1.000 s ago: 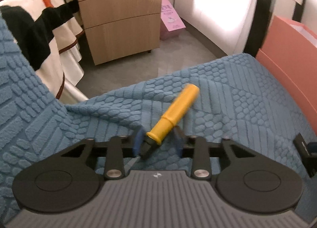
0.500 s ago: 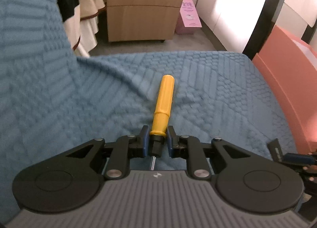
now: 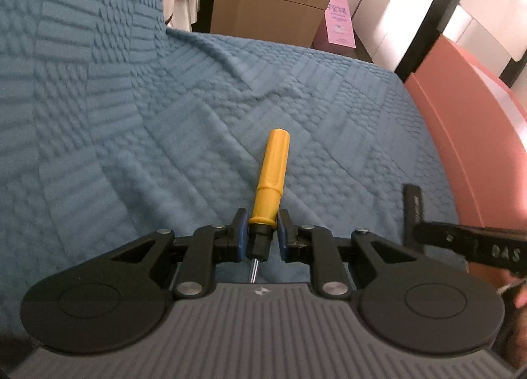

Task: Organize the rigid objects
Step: 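Lift the black stick with the right tool while the left tool lifts the screwdriver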

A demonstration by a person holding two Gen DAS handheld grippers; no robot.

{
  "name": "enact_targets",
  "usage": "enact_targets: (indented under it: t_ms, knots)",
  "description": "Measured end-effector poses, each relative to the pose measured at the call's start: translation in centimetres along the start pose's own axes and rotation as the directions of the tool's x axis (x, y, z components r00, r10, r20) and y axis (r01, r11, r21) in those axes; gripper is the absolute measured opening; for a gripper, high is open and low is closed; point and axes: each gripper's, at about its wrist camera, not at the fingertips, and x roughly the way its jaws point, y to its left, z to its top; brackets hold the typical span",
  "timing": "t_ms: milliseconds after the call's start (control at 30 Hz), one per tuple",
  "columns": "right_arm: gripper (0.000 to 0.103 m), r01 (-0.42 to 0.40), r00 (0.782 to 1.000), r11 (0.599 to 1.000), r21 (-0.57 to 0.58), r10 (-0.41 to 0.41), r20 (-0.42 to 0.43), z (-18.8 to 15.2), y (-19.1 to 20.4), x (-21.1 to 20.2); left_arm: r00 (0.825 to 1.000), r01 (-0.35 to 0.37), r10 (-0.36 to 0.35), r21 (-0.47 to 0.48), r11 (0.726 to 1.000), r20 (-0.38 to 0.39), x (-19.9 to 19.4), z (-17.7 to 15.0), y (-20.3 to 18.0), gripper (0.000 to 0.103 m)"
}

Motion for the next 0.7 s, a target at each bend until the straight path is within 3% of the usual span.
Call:
enact_targets:
  t_ms: [233, 400, 567, 700]
  knots:
    - [0.026, -0.028, 1.000, 1.000, 0.001, 0.028, -0.012, -0.6, 0.0, -0.5, 0.999, 0.038, -0.038, -0.061, 0.997, 0.000, -2.2, -3.1, -1.1, 0.022]
    - [0.027, -0.023, 1.000, 0.999, 0.023, 0.023, 0.018, -0.5, -0.2, -0.5, 0.999, 0.042, -0.042, -0.054, 0.998, -0.009, -2.2, -3.8, -1.4, 0.022]
    - [0.031, 0.051, 0.998, 0.999, -0.010, -0.051, 0.036, -0.2, 0.1, 0.2, 0.997, 0.073, -0.073, -0.048, 0.996, -0.007, -1.9, -3.4, -1.4, 0.023]
    - [0.031, 0.067, 0.997, 0.997, -0.029, -0.066, 0.042, -0.4, 0.3, 0.7, 0.996, 0.085, -0.086, -0.047, 0.995, -0.011, -1.5, -3.1, -1.4, 0.023]
